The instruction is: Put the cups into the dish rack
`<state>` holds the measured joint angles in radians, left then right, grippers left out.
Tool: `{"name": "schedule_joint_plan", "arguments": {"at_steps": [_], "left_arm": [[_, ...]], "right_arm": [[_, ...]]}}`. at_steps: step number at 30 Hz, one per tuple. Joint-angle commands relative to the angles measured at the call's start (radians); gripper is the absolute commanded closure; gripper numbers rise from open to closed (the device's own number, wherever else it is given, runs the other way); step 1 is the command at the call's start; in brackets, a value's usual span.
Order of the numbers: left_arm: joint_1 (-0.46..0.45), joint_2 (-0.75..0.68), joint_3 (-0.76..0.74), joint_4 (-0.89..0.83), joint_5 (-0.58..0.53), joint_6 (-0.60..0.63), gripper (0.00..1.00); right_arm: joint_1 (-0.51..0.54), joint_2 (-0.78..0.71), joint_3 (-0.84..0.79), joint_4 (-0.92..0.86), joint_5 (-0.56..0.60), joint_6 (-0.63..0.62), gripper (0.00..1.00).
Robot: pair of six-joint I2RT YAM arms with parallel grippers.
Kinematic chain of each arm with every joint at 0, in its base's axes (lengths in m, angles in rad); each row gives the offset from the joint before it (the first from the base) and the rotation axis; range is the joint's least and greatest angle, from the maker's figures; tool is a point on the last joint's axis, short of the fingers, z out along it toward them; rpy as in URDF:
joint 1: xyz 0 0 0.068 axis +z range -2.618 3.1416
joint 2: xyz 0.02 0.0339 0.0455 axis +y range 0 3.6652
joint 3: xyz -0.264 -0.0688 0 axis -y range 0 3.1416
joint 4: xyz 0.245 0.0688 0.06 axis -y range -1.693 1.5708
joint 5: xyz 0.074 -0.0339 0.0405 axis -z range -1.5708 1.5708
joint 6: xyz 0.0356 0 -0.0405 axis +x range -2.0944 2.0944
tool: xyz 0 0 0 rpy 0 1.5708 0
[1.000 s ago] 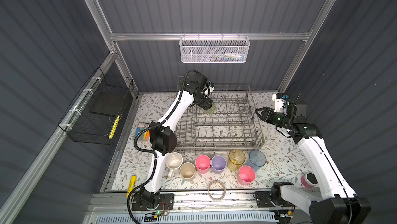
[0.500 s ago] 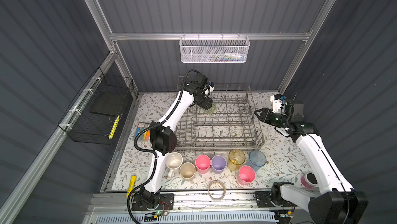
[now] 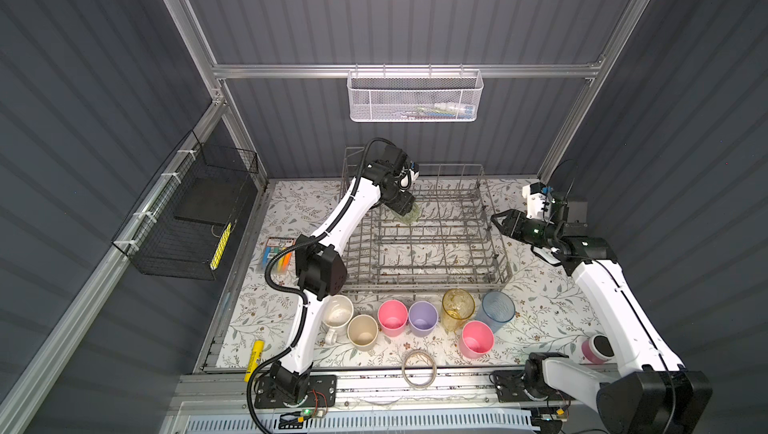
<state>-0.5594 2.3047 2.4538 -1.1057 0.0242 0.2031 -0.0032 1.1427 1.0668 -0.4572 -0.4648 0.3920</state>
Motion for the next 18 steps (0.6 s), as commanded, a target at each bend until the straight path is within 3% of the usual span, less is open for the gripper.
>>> {"name": "schedule_joint_plan", "arguments": {"at_steps": [1,4,18], "left_arm": [[-0.012,0.03,0.033,0.025,-0.012,0.018,0.62],[-0.016,0.035,0.025,0.039,-0.023,0.015,0.51],[-0.029,0.027,-0.017,0.119,-0.035,-0.012,0.23]], "right_arm": [[-0.003,0.002,-0.009,0.011,-0.008,-0.01,0.52],[-0.003,0.003,-0.01,0.011,-0.006,-0.01,0.52],[-0.003,0.018,-0.011,0.013,-0.014,-0.007,0.52]]}}
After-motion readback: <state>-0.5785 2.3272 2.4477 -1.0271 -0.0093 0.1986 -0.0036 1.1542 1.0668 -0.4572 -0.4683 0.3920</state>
